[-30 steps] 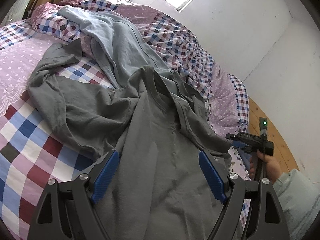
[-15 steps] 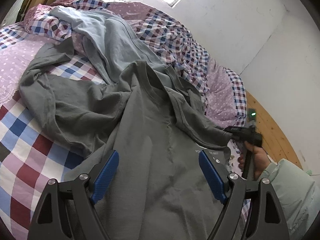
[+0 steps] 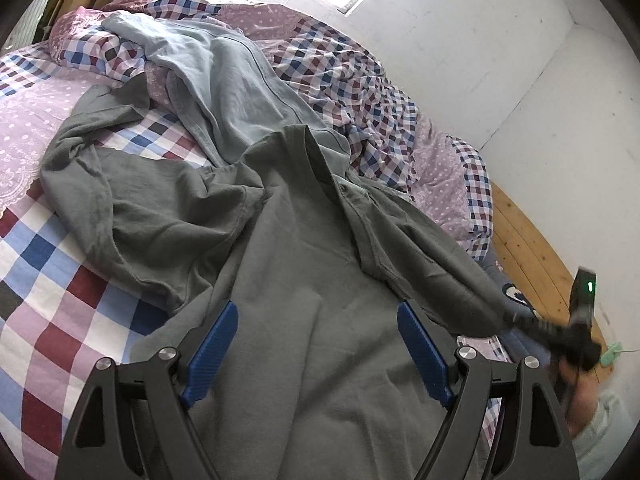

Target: Fold clothes

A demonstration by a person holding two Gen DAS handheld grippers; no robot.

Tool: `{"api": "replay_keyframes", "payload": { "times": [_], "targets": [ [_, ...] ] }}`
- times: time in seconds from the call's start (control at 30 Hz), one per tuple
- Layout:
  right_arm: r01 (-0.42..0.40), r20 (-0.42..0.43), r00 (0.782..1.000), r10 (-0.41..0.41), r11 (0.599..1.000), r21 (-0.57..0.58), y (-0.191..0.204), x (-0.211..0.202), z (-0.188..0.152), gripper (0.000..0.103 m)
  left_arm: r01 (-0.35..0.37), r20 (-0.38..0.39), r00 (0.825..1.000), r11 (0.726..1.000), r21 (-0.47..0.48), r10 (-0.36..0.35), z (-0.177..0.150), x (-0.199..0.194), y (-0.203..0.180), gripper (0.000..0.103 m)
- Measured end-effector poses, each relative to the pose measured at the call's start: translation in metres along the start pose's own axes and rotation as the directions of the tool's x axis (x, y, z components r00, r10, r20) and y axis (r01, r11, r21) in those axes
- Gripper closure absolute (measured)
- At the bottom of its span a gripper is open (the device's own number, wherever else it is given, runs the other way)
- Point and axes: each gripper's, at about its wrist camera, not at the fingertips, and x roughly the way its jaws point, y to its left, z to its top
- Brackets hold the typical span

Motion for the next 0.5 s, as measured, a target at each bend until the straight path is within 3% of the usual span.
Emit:
{"api": "replay_keyframes", "payload": {
  "times": [0.03, 0.13, 0.2, 0.23, 0.4, 0.5],
  "targets": [
    [-0.018, -0.045, 0.999, 0.016, 0.999, -0.048, 0.008, 0.003, -0.008, 0.098, -0.004, -0.002, 1.000, 1.000, 0.000, 0.004, -0.001, 0.000, 0.000, 0.018],
    [-0.030, -0.057, 0.998, 0.021, 0.988, -0.155, 0.019, -0.001, -0.007, 0.088, -0.013, -0.006, 1.000, 1.000, 0.000, 0.013, -0.002, 0.002, 0.000, 0.018],
    [-0.036, -0.059, 0.998, 0.024, 0.974, -0.223, 0.026, -0.004, -0.004, 0.054, -0.012, -0.009, 1.000, 1.000, -0.001, 0.012, -0.003, 0.002, 0.000, 0.018],
    [-0.048, -0.050, 0.998, 0.037, 0.972, -0.228, 0.026, -0.004, 0.002, 0.050, -0.012, -0.008, 1.000, 1.000, 0.000, 0.012, -0.003, 0.003, -0.001, 0.018],
    [-0.141, -0.057, 0.990, 0.132, 0.968, -0.206, 0.024, 0.029, 0.063, 0.044, -0.009, -0.011, 1.000, 1.000, 0.005, 0.010, -0.003, 0.003, -0.002, 0.018],
    [-0.141, -0.106, 0.987, 0.124, 0.974, -0.179, 0.008, 0.074, 0.103, 0.044, -0.003, -0.001, 1.000, 1.000, 0.006, 0.003, -0.002, 0.003, -0.002, 0.018]
  ]
}}
